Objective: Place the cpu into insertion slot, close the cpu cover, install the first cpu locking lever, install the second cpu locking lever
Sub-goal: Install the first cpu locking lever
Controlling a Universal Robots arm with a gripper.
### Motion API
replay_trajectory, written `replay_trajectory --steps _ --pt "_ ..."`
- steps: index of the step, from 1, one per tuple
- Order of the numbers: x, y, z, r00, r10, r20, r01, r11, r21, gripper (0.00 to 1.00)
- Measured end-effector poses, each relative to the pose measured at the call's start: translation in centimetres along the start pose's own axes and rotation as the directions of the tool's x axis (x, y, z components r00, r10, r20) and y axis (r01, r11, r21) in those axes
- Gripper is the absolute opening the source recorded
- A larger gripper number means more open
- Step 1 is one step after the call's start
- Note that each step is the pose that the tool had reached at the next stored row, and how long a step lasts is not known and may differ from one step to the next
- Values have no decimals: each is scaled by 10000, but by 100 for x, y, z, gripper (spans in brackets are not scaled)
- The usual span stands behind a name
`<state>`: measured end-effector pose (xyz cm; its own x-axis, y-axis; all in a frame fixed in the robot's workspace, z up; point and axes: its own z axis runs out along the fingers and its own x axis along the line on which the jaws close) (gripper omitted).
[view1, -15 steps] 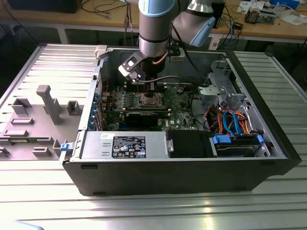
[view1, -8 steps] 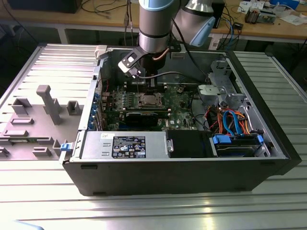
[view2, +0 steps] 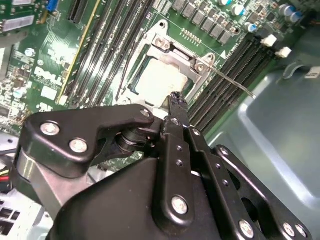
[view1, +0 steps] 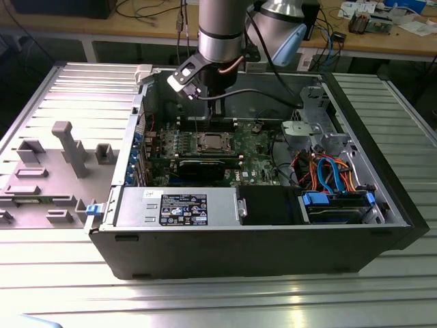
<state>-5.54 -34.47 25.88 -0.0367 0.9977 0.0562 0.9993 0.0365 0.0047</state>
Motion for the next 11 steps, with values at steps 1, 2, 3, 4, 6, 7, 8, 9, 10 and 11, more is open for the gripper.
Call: replay_trajectory --steps 1,2,3,4,6,7,8,9,10,11 --pt "2 0 -29 10000 0 -1 0 10000 2 11" --pt "3 0 -50 10000 0 -1 0 10000 4 11" --pt "4 1 -66 10000 1 -2 -1 10000 7 11" --pt "4 1 -66 10000 0 -2 0 10000 7 11" --pt "4 1 -67 10000 -84 -2 84 10000 13 11" --pt "3 1 -67 9997 -263 -1 263 9997 24 11" --pt "3 1 -67 9992 -390 -1 390 9992 31 11" --pt "3 1 -67 9984 -561 -3 561 9984 40 11" --pt "4 1 -67 9976 -696 -5 696 9976 47 11" --pt "4 1 -67 9964 -847 -6 847 9964 56 11"
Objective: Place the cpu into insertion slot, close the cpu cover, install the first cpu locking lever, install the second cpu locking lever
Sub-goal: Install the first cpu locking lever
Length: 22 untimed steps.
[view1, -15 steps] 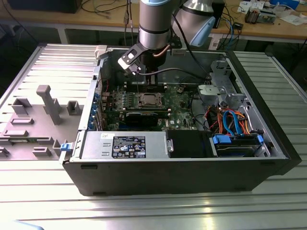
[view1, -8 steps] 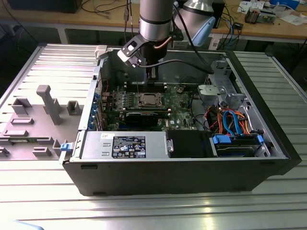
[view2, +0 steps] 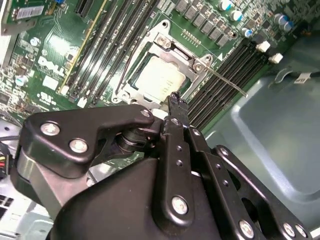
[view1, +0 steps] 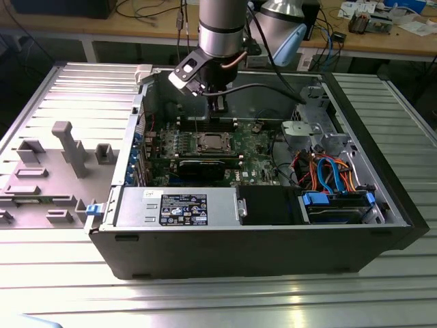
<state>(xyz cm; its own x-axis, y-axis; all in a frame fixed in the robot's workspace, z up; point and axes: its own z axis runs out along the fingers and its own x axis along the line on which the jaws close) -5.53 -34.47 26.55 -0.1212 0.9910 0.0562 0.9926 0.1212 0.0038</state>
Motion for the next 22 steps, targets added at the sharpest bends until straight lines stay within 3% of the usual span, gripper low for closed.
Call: replay_trajectory --steps 3,6,12,17,20,22 --pt "0 0 0 9988 -488 -3 488 9988 27 11" --pt "0 -3 0 9945 -1045 -7 1045 9945 58 11" --pt "0 -6 0 9877 -1565 -14 1565 9876 87 11" --pt "0 -5 1 9775 -2110 -22 2110 9774 117 11" --pt "0 -6 0 9688 -2478 -28 2478 9687 137 11" --pt "0 -6 0 9604 -2785 -33 2785 9603 155 11"
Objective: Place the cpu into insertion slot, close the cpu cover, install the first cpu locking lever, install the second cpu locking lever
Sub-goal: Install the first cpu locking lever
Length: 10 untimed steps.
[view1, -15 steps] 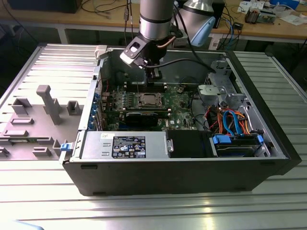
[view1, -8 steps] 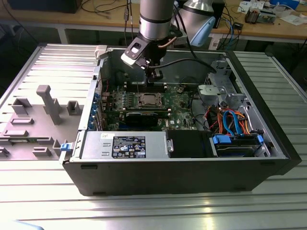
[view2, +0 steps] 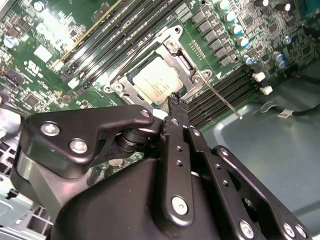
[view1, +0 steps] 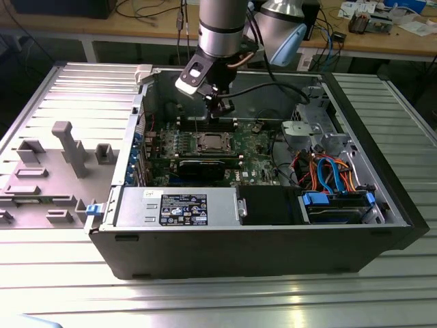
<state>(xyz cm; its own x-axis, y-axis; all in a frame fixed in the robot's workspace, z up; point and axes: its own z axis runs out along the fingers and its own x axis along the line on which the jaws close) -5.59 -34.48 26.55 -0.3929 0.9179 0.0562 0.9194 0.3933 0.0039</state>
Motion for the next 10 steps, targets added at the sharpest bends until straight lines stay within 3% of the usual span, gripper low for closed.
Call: replay_trajectory --steps 7,10 --pt "0 -1 0 9966 -826 -5 826 9966 47 11" --pt "0 -2 1 9897 -1430 -10 1430 9897 80 11"
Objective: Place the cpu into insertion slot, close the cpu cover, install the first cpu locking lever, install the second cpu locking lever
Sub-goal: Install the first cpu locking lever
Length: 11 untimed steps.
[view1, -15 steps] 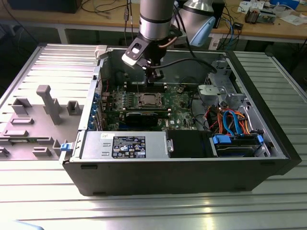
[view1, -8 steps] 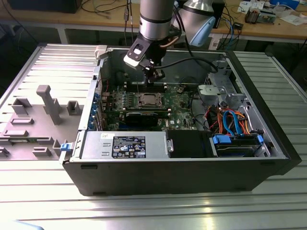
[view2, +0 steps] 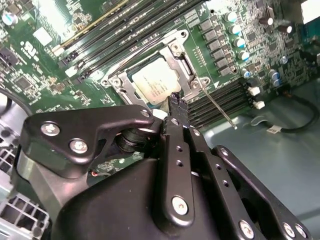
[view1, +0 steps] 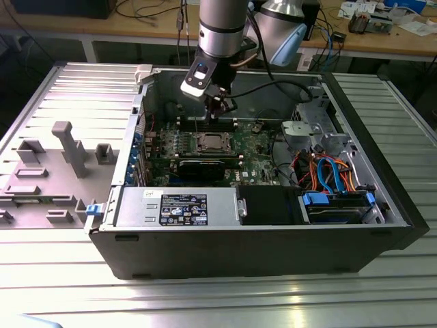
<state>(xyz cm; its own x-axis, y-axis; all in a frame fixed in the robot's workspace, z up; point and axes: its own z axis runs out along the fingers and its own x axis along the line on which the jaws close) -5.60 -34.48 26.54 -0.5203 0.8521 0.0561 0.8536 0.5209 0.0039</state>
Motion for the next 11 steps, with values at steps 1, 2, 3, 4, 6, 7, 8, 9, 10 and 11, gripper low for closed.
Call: replay_trajectory --steps 1,2,3,4,6,7,8,9,10,11 --pt "0 0 0 9999 -123 -1 123 9999 7 11" --pt "1 -2 0 9997 -237 -1 237 9997 13 11" --pt "1 -3 1 9997 -263 -1 263 9997 13 11" --pt "1 -3 1 9997 -264 -1 264 9996 14 11" --pt "1 -4 0 9996 -265 -1 265 9996 15 11" --pt "1 -4 0 9996 -265 0 265 9996 16 11" --pt "2 -4 0 9996 -265 -1 265 9996 15 11" --pt "1 -5 0 9996 -297 -1 297 9996 17 11" --pt "0 -6 0 9992 -397 -1 397 9992 24 11" --pt "0 -6 -1 9987 -516 -2 516 9987 31 11"
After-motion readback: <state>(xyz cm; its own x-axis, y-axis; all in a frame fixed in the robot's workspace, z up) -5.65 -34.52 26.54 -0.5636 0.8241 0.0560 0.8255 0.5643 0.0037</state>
